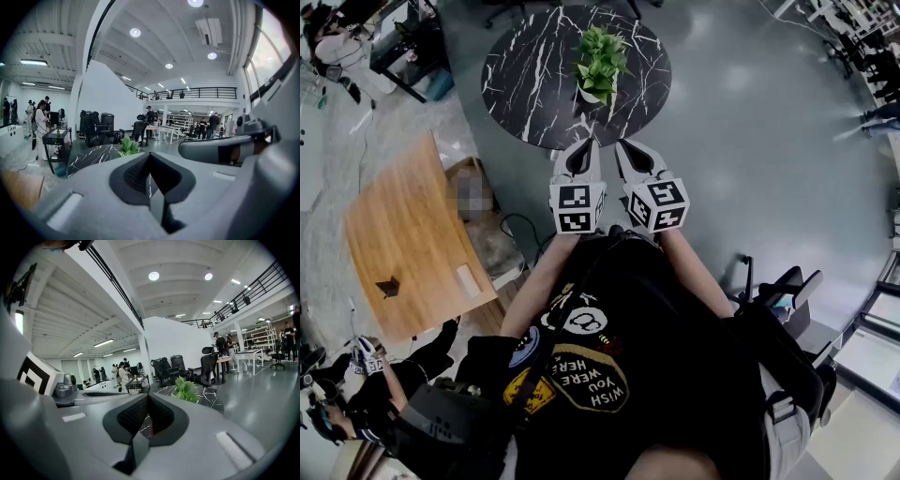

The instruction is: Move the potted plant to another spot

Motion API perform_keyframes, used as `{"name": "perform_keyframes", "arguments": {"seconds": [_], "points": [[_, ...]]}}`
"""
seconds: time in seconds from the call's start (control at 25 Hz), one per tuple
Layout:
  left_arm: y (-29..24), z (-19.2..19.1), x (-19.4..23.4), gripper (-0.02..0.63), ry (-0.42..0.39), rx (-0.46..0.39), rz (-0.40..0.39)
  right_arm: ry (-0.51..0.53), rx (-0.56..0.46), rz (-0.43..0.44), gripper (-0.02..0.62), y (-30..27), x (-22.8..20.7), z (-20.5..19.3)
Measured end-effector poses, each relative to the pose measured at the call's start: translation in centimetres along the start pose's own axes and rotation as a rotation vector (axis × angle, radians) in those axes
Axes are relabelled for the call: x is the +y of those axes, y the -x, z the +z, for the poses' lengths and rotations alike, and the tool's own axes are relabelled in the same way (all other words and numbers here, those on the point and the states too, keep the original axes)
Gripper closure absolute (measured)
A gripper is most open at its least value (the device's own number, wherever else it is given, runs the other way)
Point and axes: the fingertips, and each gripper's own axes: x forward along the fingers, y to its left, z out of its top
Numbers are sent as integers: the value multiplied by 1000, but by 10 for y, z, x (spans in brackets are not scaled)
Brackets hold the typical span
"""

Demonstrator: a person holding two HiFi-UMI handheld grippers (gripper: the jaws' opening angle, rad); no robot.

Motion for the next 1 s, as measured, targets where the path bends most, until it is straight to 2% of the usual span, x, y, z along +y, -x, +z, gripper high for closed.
{"name": "perform_keyframes", "arguments": {"seconds": [0.64, 1.0], "points": [[3, -7, 2, 601, 7, 14, -10, -6, 3, -25, 594, 0, -1, -7], [3, -18, 28, 601, 36, 31, -19, -29, 25, -41, 594, -10, 5, -21]]}}
